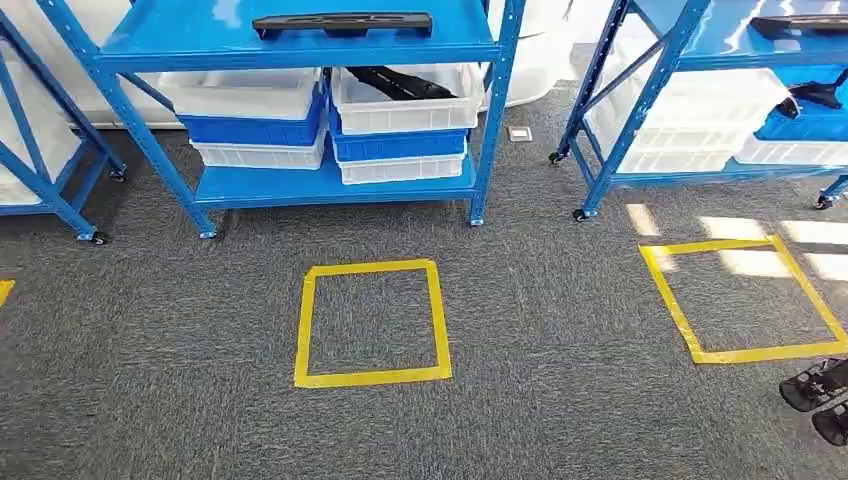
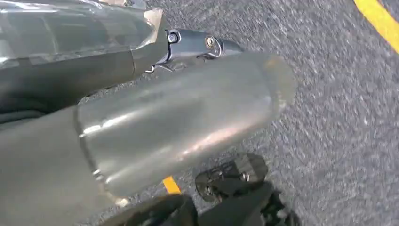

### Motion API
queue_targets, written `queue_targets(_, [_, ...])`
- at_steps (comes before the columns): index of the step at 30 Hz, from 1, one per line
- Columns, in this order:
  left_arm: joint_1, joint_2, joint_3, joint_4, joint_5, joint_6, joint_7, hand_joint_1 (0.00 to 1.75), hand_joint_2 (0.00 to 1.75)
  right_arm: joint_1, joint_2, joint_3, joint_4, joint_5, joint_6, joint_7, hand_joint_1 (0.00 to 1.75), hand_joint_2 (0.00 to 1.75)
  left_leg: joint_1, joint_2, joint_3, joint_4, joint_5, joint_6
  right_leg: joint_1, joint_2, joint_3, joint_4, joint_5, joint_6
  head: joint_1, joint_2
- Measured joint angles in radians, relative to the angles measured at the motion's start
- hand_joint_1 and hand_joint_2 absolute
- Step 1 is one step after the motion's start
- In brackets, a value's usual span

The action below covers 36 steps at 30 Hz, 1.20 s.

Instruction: Take the parts from the cabinet and place them on the table.

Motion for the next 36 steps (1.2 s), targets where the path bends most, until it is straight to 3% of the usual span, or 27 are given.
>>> queue_targets(2, [0.000,0.000,0.000,0.000,0.000,0.000,0.000,0.00,0.00,0.001,0.000,0.002,0.001,0.000,0.004,-0.003,0.00,0.00,-0.001,-0.004,-0.001,0.000,-0.001,0.002,-0.001,0.002,-0.081,0.171,-0.075,-0.007,0.001,0.000])
queue_targets(3, [0.001,0.000,0.000,0.000,0.000,0.000,0.000,0.00,0.00,0.002,0.000,0.004,0.001,0.000,0.007,-0.003,0.00,0.00,-0.003,-0.007,-0.002,0.001,-0.001,0.002,0.001,0.003,-0.111,0.233,-0.093,-0.003,0.003,0.000])
queue_targets(4, [0.002,-0.001,0.000,0.000,0.000,0.000,0.000,0.00,0.00,0.003,-0.001,0.005,0.001,0.000,0.009,-0.003,0.00,0.00,-0.004,-0.011,-0.001,0.001,-0.001,0.002,0.001,0.003,-0.118,0.247,-0.089,0.005,0.001,0.000])
queue_targets(5, [0.003,-0.001,0.000,0.000,0.000,0.000,0.000,0.00,0.00,0.003,-0.002,0.006,0.001,0.000,0.011,-0.003,0.00,0.00,-0.004,-0.016,0.000,0.001,-0.001,0.002,0.001,0.003,-0.098,0.210,-0.069,0.012,0.002,0.000])
queue_targets(7, [0.002,-0.001,0.000,0.000,0.000,0.000,0.000,0.00,0.00,0.004,-0.004,0.008,0.001,0.000,0.014,-0.003,0.00,0.00,-0.004,-0.028,0.004,0.002,-0.002,0.000,0.001,0.007,-0.011,0.039,0.003,0.025,0.002,0.000])
queue_targets(8, [0.002,-0.002,0.000,0.000,0.000,0.000,0.000,0.00,0.00,0.003,-0.005,0.008,0.001,0.000,0.015,-0.006,0.00,0.00,-0.004,-0.033,0.006,0.003,-0.004,-0.003,-0.001,0.020,0.034,-0.051,0.032,0.025,0.003,0.000])
queue_targets(9, [0.002,-0.002,0.000,0.000,0.000,0.000,0.000,0.00,0.00,0.003,-0.005,0.008,0.001,0.000,0.016,-0.007,0.00,0.00,-0.014,-0.037,0.004,0.010,-0.010,-0.010,0.004,0.028,0.040,-0.079,0.036,0.014,0.003,0.000])
queue_targets(12, [0.003,-0.002,0.000,0.000,0.000,0.000,0.000,0.00,0.00,0.002,-0.005,0.009,0.001,0.000,0.018,-0.013,0.00,0.00,-0.010,-0.040,0.002,0.006,-0.007,-0.022,0.009,0.019,0.044,-0.076,0.038,-0.006,0.002,0.000])
queue_targets(13, [0.003,-0.002,0.000,0.000,-0.001,0.000,0.001,0.00,0.00,0.002,-0.005,0.010,0.001,0.000,0.018,-0.014,0.00,0.00,-0.010,-0.044,-0.001,0.009,-0.011,-0.028,-0.007,0.015,0.048,-0.082,0.043,-0.016,0.002,0.000])
queue_targets(14, [0.003,0.000,0.000,0.000,-0.001,0.000,0.002,0.00,0.00,0.002,-0.003,0.012,0.001,0.000,0.018,-0.015,0.00,0.00,-0.007,-0.033,-0.003,0.025,-0.024,-0.033,-0.009,0.010,0.049,-0.084,0.045,-0.019,0.002,0.000])
queue_targets(15, [0.002,0.000,0.000,0.000,-0.002,0.000,0.003,0.00,0.00,0.002,-0.004,0.014,0.001,0.000,0.018,-0.016,0.00,0.00,-0.006,-0.018,-0.021,0.066,-0.055,-0.040,-0.009,0.008,0.049,-0.084,0.045,-0.030,-0.006,0.000])
queue_targets(16, [0.001,0.000,0.000,0.000,-0.002,0.000,0.003,0.00,0.00,0.002,-0.005,0.016,0.001,0.000,0.019,-0.016,0.00,0.00,-0.003,-0.013,-0.058,0.143,-0.099,-0.047,-0.008,0.003,0.049,-0.084,0.044,-0.035,-0.008,0.000])
queue_targets(18, [0.002,0.000,0.000,0.000,-0.003,0.000,0.003,0.00,0.00,0.004,-0.005,0.016,0.001,0.000,0.025,-0.016,0.00,0.00,0.002,-0.007,-0.138,0.300,-0.162,-0.056,-0.006,-0.008,0.048,-0.083,0.042,-0.036,-0.008,0.000])
queue_targets(19, [0.004,-0.001,0.000,0.000,-0.003,0.000,0.003,0.00,0.00,0.005,-0.005,0.016,0.001,0.000,0.026,-0.016,0.00,0.00,0.004,-0.006,-0.157,0.331,-0.161,-0.059,-0.006,-0.013,0.048,-0.083,0.042,-0.036,-0.007,0.000])
queue_targets(20, [0.004,-0.001,0.000,0.000,-0.003,0.000,0.004,0.00,0.00,0.005,-0.005,0.017,0.001,0.000,0.026,-0.016,0.00,0.00,0.006,-0.003,-0.152,0.310,-0.136,-0.060,-0.006,-0.017,0.049,-0.083,0.042,-0.036,-0.008,0.000])
queue_targets(22, [0.003,0.000,0.000,0.000,-0.003,0.000,0.005,0.00,0.00,0.004,-0.003,0.018,0.001,0.000,0.027,-0.016,0.00,0.00,0.011,0.007,-0.075,0.148,-0.044,-0.058,-0.007,-0.025,0.052,-0.083,0.041,-0.036,-0.008,0.000])
queue_targets(23, [0.002,0.000,0.000,0.000,-0.003,0.000,0.005,0.00,0.00,0.003,-0.001,0.019,0.001,0.000,0.027,-0.016,0.00,0.00,0.012,0.023,-0.027,0.057,-0.008,-0.055,-0.007,-0.028,0.054,-0.083,0.039,-0.033,-0.008,0.000])
queue_targets(24, [0.000,0.000,0.000,0.000,-0.003,0.000,0.005,0.00,0.00,0.003,-0.001,0.019,0.001,0.000,0.027,-0.016,0.00,0.00,0.005,0.036,-0.009,0.021,-0.014,-0.051,0.003,-0.032,0.056,-0.083,0.037,-0.030,-0.007,0.000])
queue_targets(28, [0.000,0.001,0.000,0.000,-0.003,0.000,0.005,0.00,0.00,0.002,-0.001,0.023,0.001,0.000,0.027,-0.016,0.00,0.00,-0.008,0.010,-0.015,0.012,-0.006,-0.024,0.004,-0.046,0.059,-0.089,0.036,-0.003,-0.007,0.000])
queue_targets(29, [0.000,0.000,0.000,0.000,-0.004,0.000,0.005,0.00,0.00,0.002,-0.001,0.025,0.001,0.000,0.027,-0.016,0.00,0.00,0.004,0.007,0.003,0.000,0.006,-0.010,0.007,-0.041,0.051,-0.078,0.029,0.005,-0.006,0.000])
queue_targets(30, [0.000,-0.001,0.000,0.000,-0.004,0.000,0.006,0.00,0.00,0.002,-0.003,0.026,0.001,0.000,0.027,-0.018,0.00,0.00,0.000,0.003,0.001,-0.003,0.008,-0.007,0.002,-0.024,0.044,-0.049,0.010,0.005,-0.003,0.000])
queue_targets(31, [-0.002,-0.001,0.000,0.000,-0.004,0.000,0.006,0.00,0.00,0.003,-0.002,0.027,0.001,0.000,0.028,-0.019,0.00,0.00,0.001,-0.001,-0.001,-0.002,0.011,0.002,0.002,-0.010,0.013,0.016,-0.026,-0.002,-0.003,0.000])
queue_targets(33, [-0.002,-0.003,0.000,0.000,-0.004,0.001,0.006,0.00,0.00,0.005,-0.001,0.030,0.001,0.000,0.030,-0.026,0.00,0.00,0.000,-0.014,-0.005,-0.002,0.012,0.003,0.002,-0.003,-0.066,0.178,-0.092,-0.008,-0.001,0.000])
queue_targets(34, [-0.001,-0.003,0.000,0.000,-0.003,0.001,0.006,0.00,0.00,0.006,-0.001,0.032,0.001,0.000,0.032,-0.028,0.00,0.00,-0.001,-0.021,-0.006,-0.002,0.012,0.003,0.003,0.000,-0.090,0.226,-0.104,-0.004,0.000,0.000])
queue_targets(35, [0.001,-0.003,0.000,0.000,-0.003,0.001,0.006,0.00,0.00,0.008,-0.002,0.034,0.001,0.000,0.033,-0.030,0.00,0.00,-0.001,-0.031,-0.006,-0.001,0.013,0.004,0.003,0.002,-0.093,0.232,-0.097,0.004,-0.002,0.000])
queue_targets(36, [0.002,-0.003,0.000,0.000,-0.003,0.002,0.006,0.00,0.00,0.009,-0.002,0.035,0.001,0.000,0.033,-0.031,0.00,0.00,-0.001,-0.040,-0.005,-0.001,0.013,0.003,0.003,0.003,-0.071,0.187,-0.072,0.012,0.000,0.000])
